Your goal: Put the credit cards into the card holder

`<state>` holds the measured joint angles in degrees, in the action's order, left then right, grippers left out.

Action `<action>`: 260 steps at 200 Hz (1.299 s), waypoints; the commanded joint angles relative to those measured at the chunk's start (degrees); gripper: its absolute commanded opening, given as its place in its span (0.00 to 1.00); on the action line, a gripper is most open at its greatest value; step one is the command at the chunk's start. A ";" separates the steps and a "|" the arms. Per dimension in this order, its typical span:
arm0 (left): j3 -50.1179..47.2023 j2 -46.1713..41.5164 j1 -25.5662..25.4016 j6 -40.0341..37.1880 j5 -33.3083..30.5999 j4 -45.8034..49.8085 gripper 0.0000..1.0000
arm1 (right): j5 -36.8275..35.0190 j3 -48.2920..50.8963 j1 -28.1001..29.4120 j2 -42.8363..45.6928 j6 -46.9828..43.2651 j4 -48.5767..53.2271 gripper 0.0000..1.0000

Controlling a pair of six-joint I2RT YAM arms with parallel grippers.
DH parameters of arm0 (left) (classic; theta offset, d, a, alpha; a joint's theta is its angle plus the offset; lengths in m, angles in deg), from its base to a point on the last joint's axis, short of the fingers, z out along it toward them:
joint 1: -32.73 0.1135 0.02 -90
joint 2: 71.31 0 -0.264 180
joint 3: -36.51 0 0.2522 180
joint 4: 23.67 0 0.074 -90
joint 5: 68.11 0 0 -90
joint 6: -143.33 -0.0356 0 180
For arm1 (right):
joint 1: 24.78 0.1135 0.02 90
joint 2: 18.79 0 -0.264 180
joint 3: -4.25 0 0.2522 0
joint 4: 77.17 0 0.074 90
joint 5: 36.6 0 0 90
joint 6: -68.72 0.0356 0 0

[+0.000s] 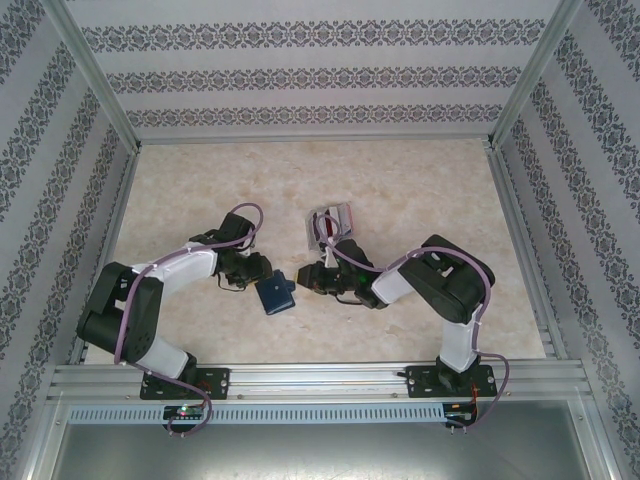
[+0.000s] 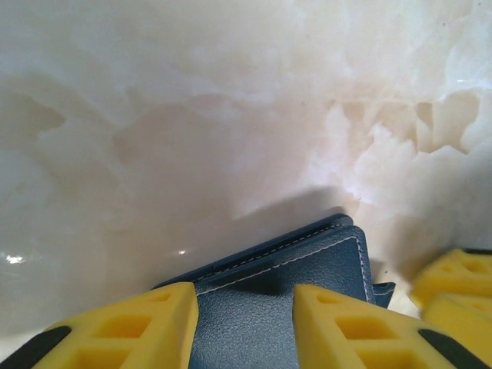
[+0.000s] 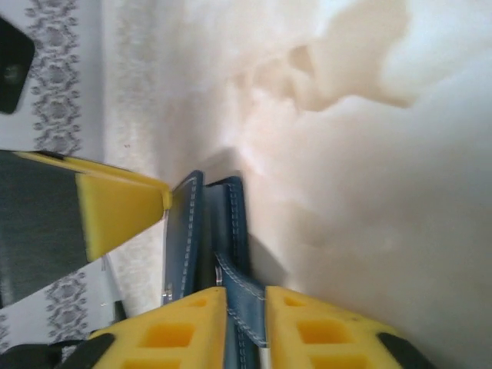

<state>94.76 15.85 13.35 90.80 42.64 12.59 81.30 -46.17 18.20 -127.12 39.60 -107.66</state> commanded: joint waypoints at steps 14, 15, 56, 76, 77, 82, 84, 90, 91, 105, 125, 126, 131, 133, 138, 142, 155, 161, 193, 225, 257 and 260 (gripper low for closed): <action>-1.09 0.60 1.48 -1.71 2.09 -1.56 0.40 | -7.26 -3.70 0.35 2.49 -10.89 19.76 0.31; -1.08 0.58 1.51 -1.75 2.14 -1.53 0.40 | -7.38 -3.87 0.40 2.59 -11.23 20.23 0.31; -0.96 0.87 2.69 -2.65 3.48 -0.84 0.40 | -11.52 -14.28 2.70 4.89 -23.73 41.54 0.43; -1.78 0.57 3.21 -2.75 4.82 -0.70 0.39 | -11.42 -17.92 3.95 3.11 -24.22 46.63 0.42; -1.86 0.52 3.21 -2.80 4.91 -0.70 0.39 | -11.53 -18.05 4.08 3.03 -24.27 46.85 0.42; -2.14 0.43 3.25 -2.89 5.03 -0.77 0.39 | -12.38 -19.07 4.89 2.60 -24.40 48.42 0.42; -2.28 0.44 3.26 -2.97 5.12 -0.74 0.39 | -12.68 -19.48 5.20 2.43 -24.41 49.09 0.42; -2.53 0.50 3.22 -3.22 5.37 -0.79 0.40 | -13.38 -20.50 6.11 1.88 -24.54 50.34 0.42; -2.50 0.49 3.21 -3.30 5.40 -0.79 0.39 | -13.48 -20.70 6.22 1.80 -24.52 50.55 0.42; -2.98 0.89 3.27 -3.39 5.77 -0.61 0.39 | -13.62 -22.70 7.64 0.45 -24.04 52.02 0.42; -4.41 1.16 3.25 -2.64 6.59 -2.41 0.39 | -14.53 -25.35 8.78 -1.10 -23.81 53.89 0.41; -4.46 1.17 3.27 -2.61 6.58 -2.48 0.39 | -14.63 -25.46 8.87 -1.23 -23.89 53.95 0.41; -4.64 1.31 3.31 -2.58 6.53 -2.66 0.39 | -15.31 -26.10 9.24 -1.68 -24.32 54.47 0.42; -4.62 1.38 3.34 -2.63 6.48 -2.64 0.39 | -15.50 -26.33 9.34 -1.98 -24.50 54.78 0.42; -4.60 1.45 3.30 -2.68 6.47 -2.60 0.39 | -15.95 -27.21 9.56 -2.70 -24.86 55.62 0.42; -4.59 1.55 3.29 -2.68 6.40 -2.51 0.39 | -16.23 -27.86 9.70 -3.32 -24.97 56.42 0.42; -4.69 1.35 3.30 -2.58 6.23 -2.42 0.39 | -16.52 -29.93 10.00 -5.28 -25.31 58.43 0.43; -4.87 1.22 3.30 -2.51 5.99 -2.62 0.39 | -16.75 -30.52 10.33 -5.85 -25.58 59.07 0.43; -4.74 0.61 4.30 -3.02 5.43 -1.50 0.39 | -20.82 -32.47 12.42 -5.74 -27.44 62.65 0.42; -5.11 -1.37 4.59 -4.14 5.53 -1.01 0.41 | -22.29 -32.46 13.00 -5.89 -28.48 64.53 0.17; -5.67 -4.44 4.53 -4.58 7.57 -0.53 0.42 | -20.88 -30.87 12.61 -5.22 -28.43 62.61 0.00; -5.66 -4.94 4.52 -4.52 7.42 -0.22 0.42 | -20.65 -30.80 12.51 -5.16 -28.54 62.42 0.00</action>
<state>90.91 14.06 17.38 87.96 49.26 8.63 60.07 -78.72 30.23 -130.77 11.80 -46.68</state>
